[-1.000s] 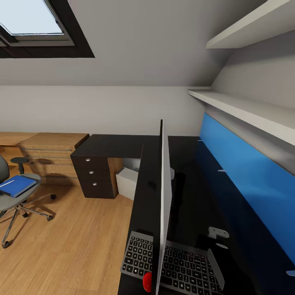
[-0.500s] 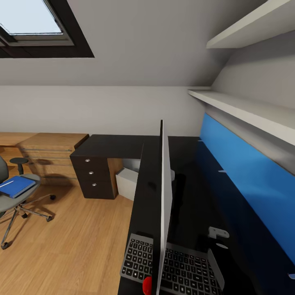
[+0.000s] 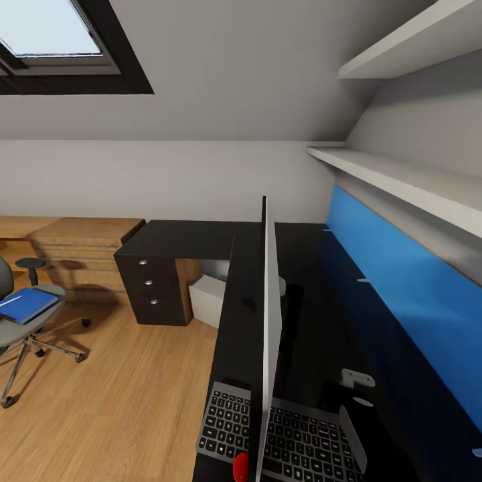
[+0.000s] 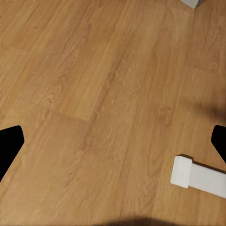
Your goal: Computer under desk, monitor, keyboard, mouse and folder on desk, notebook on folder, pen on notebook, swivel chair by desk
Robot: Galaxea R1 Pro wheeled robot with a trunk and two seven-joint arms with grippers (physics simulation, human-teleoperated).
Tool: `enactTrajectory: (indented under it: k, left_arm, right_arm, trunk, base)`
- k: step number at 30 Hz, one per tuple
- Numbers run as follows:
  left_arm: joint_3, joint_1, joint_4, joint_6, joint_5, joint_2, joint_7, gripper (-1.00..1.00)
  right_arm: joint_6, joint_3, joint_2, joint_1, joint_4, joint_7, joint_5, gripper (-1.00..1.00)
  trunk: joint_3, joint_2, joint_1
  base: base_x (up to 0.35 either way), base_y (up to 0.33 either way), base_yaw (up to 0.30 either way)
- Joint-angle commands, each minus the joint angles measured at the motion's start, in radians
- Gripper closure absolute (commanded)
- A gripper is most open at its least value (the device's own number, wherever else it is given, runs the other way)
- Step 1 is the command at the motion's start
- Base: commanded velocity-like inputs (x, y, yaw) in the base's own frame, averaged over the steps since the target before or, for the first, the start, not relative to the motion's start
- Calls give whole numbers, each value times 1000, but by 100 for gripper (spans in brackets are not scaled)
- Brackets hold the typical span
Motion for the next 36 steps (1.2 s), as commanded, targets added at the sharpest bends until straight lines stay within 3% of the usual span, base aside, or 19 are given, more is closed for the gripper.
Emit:
enactTrajectory:
  k: [1,24,28,36]
  left_arm:
    - [-4,-1,1,-3,10,0,0,-100]
    - [-5,-1,2,-3,10,-1,0,-100]
    - [-4,-1,2,-3,10,0,0,-100]
    - [-4,-1,1,-2,10,0,0,-100]
  right_arm:
    - [3,-1,0,0,-2,-4,-8,100]
    - [52,-17,-10,2,-160,-7,-8,100]
    - [121,-19,-9,2,-208,-7,-8,100]
    - [156,-19,-7,3,-220,-6,-9,100]
  trunk:
    - [-1,-1,0]
    - [-1,-1,0]
    - [-1,-1,0]
    - [-1,-1,0]
  base:
    - [0,0,0]
    - [-3,0,0]
    - [-219,0,0]
    - [-312,0,0]
